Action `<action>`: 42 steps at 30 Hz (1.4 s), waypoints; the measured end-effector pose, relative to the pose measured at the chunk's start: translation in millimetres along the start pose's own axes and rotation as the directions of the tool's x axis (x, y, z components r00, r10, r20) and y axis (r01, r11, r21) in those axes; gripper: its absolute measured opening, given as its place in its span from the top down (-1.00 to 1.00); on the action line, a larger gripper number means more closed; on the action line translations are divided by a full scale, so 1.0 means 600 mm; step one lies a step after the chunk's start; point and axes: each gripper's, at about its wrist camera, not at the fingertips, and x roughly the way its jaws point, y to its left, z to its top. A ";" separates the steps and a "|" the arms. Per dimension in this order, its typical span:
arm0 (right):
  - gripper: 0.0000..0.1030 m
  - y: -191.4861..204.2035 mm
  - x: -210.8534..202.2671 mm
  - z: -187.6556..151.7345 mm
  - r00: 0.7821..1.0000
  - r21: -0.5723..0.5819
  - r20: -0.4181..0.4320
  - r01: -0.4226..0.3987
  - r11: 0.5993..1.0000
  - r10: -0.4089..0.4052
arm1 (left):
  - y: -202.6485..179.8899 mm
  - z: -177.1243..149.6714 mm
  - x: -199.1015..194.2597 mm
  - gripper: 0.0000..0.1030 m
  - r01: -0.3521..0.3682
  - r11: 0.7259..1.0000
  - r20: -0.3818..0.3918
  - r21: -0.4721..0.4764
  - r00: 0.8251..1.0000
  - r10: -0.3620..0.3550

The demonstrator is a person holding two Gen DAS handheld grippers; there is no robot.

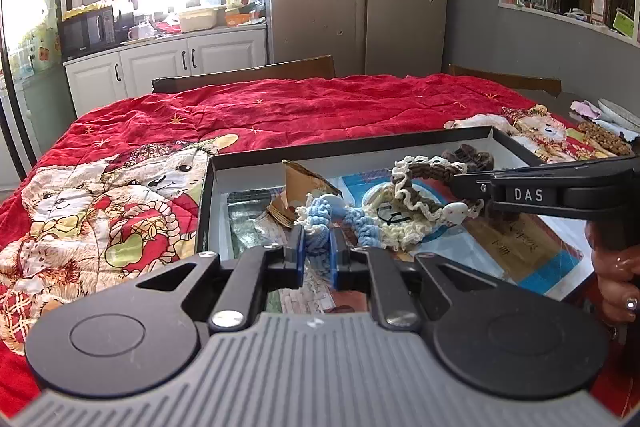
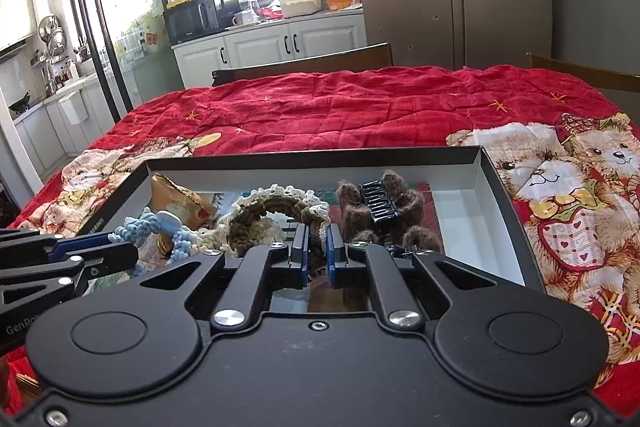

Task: Organize objects
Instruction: 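Lower both scrunchies into the box and open both tools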

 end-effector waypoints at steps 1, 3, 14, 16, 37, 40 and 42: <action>0.82 0.000 0.001 -0.001 1.000 0.000 -0.003 0.001 1.000 -0.001 | -0.001 -0.001 0.000 0.70 -0.002 1.000 -0.002 0.002 1.000 0.002; 0.81 -0.001 0.003 -0.002 1.000 0.002 -0.009 0.000 1.000 0.000 | -0.001 -0.001 0.002 0.67 -0.006 1.000 -0.005 0.005 1.000 0.006; 0.75 0.003 0.012 -0.006 0.998 -0.018 -0.059 0.011 1.000 -0.012 | -0.002 -0.005 0.007 0.45 -0.017 1.000 -0.022 0.020 1.000 0.017; 0.74 0.005 0.012 -0.006 0.998 -0.026 -0.061 0.015 1.000 -0.016 | -0.003 -0.006 0.007 0.39 -0.019 1.000 -0.024 0.024 1.000 0.019; 0.14 0.002 -0.004 -0.004 1.000 -0.005 -0.029 0.006 1.000 -0.006 | -0.002 -0.007 -0.001 -0.23 -0.025 1.000 -0.002 0.018 1.000 0.025; 0.14 0.003 -0.009 -0.003 1.000 -0.009 -0.013 0.007 1.000 -0.007 | -0.004 -0.007 -0.005 -0.28 -0.023 1.000 0.004 0.018 1.000 0.023; 0.13 0.003 -0.013 -0.002 1.000 -0.006 -0.007 0.006 1.000 -0.006 | -0.005 -0.007 -0.007 -0.31 -0.021 1.000 0.008 0.019 1.000 0.021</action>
